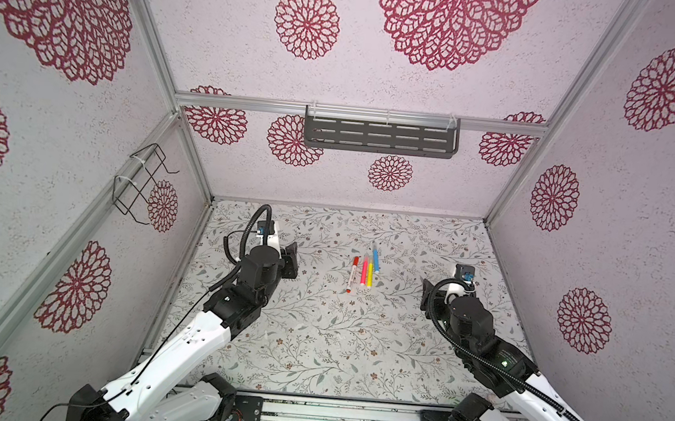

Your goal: Insert the pens into the pen caps

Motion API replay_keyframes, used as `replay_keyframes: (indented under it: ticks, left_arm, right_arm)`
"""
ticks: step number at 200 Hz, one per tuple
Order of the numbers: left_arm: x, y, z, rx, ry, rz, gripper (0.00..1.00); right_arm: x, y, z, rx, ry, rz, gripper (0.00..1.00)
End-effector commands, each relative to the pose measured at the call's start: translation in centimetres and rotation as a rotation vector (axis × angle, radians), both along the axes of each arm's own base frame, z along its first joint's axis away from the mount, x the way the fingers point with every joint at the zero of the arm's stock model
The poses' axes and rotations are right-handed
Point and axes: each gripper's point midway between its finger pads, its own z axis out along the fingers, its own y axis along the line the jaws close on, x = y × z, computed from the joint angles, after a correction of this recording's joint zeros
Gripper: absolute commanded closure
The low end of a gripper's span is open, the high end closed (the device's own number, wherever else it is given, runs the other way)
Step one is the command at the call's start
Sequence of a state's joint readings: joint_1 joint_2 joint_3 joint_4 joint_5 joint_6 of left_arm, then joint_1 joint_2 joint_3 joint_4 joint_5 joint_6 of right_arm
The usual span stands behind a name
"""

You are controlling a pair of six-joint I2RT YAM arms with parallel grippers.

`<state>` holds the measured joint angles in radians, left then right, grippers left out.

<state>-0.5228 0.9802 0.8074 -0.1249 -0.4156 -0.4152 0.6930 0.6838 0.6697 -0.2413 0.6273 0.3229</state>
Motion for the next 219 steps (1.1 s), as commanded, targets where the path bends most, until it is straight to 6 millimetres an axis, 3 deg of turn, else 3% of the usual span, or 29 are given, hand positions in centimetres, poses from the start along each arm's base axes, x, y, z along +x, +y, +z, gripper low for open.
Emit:
replay_keyframes:
  ticks: [1,42,49,99,111,118,160,163,168,192,219]
  left_arm:
    - [-0.9,2.9,1.0,0.043,-0.054,0.119,0.47]
    - [-3.1,6.1,0.7,0.054,-0.09,0.23,0.41]
    - [-3.4,6.4,0.5,0.063,-0.095,0.242,0.41]
    - [-5.3,9.4,-0.9,0.136,-0.077,0.362,0.35]
    - [-5.7,10.0,-1.2,0.139,-0.074,0.385,0.32]
    - [-5.9,10.2,-1.3,0.14,-0.075,0.395,0.25]
    - [-7.2,12.2,-2.1,0.161,-0.082,0.489,0.15]
    - [-7.3,12.3,-2.2,0.161,-0.083,0.499,0.06]
    - [-7.5,12.7,-2.4,0.162,-0.084,0.522,0.0]
    - [-8.7,14.8,-3.1,0.183,-0.097,0.66,0.01]
    - [-9.1,15.4,-3.8,0.24,-0.083,0.689,0.01]
  right_arm:
    - [0.2,-2.1,2.1,0.019,-0.106,-0.109,0.25]
    - [0.5,-2.5,0.5,-0.061,-0.075,-0.133,0.18]
    - [0.6,-2.5,0.1,-0.079,-0.066,-0.138,0.09]
    - [1.1,-3.3,-2.5,-0.119,-0.041,-0.208,0.01]
    - [0.8,-4.1,-2.8,-0.093,-0.073,-0.257,0.01]
    - [0.7,-4.4,-2.8,-0.083,-0.091,-0.267,0.01]
    - [-0.5,-5.3,-3.5,-0.076,-0.2,-0.251,0.01]
    - [-0.6,-5.4,-3.5,-0.082,-0.203,-0.253,0.01]
    - [-0.7,-5.6,-3.6,-0.096,-0.206,-0.257,0.01]
    - [-1.1,-6.9,-4.5,-0.178,-0.199,-0.32,0.01]
    - [-1.3,-7.8,-5.8,-0.257,-0.183,-0.364,0.01]
